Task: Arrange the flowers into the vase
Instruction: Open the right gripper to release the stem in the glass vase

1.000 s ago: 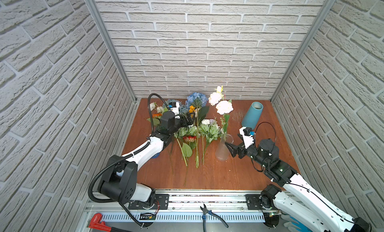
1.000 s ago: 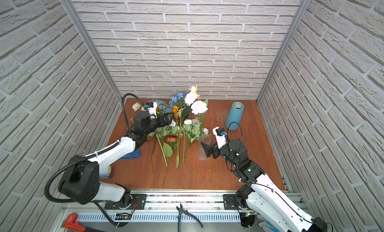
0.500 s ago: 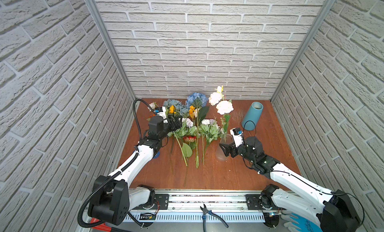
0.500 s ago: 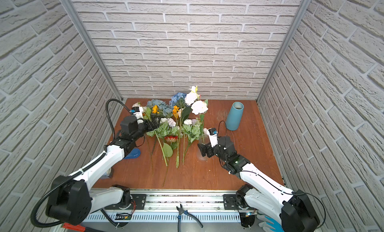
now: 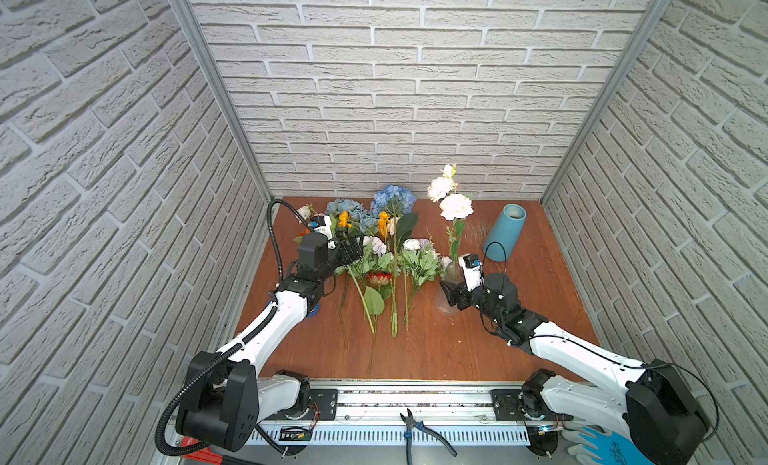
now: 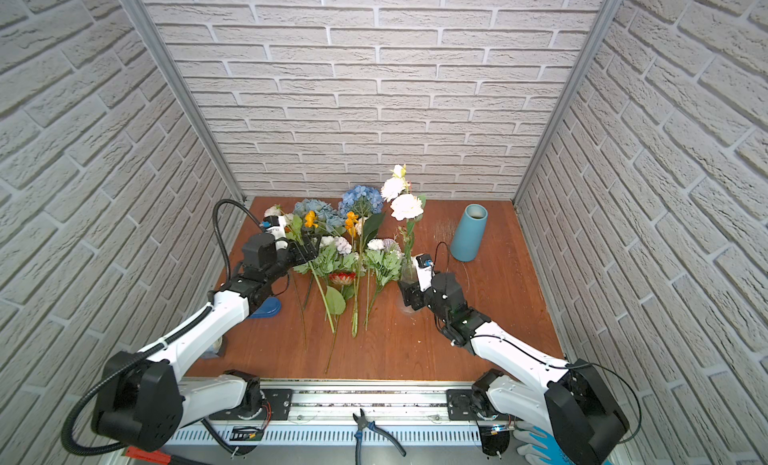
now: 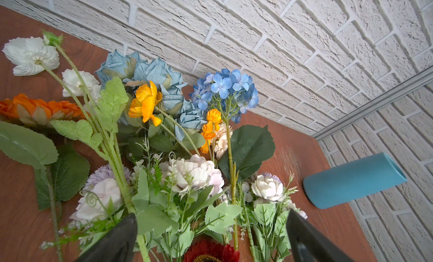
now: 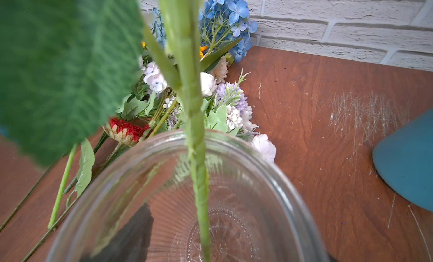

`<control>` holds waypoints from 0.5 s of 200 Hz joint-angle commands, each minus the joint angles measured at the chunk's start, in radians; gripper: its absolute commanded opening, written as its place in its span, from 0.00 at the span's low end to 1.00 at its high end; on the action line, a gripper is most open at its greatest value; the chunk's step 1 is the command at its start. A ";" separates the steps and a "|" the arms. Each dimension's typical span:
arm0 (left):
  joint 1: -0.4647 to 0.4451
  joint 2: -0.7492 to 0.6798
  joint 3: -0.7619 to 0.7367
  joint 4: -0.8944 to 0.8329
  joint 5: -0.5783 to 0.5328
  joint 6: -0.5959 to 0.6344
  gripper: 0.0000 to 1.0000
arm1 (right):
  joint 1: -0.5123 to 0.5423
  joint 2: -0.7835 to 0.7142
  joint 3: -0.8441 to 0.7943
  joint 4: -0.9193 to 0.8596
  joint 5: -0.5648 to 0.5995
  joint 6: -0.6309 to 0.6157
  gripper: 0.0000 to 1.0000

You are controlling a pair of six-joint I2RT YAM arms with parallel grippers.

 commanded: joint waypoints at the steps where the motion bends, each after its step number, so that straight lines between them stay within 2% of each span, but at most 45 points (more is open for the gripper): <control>1: 0.009 -0.024 -0.016 0.012 -0.014 0.019 0.98 | 0.001 0.017 -0.007 0.068 0.054 -0.021 0.80; 54: 0.009 -0.019 -0.002 0.007 -0.010 0.022 0.98 | 0.001 -0.043 0.013 -0.027 0.027 -0.003 0.91; 81: 0.009 -0.022 0.011 -0.010 -0.032 0.030 0.98 | 0.001 -0.096 0.042 -0.157 -0.001 0.023 1.00; 100: 0.019 -0.026 0.030 -0.064 -0.080 0.025 0.98 | 0.001 -0.142 0.076 -0.279 -0.027 0.042 1.00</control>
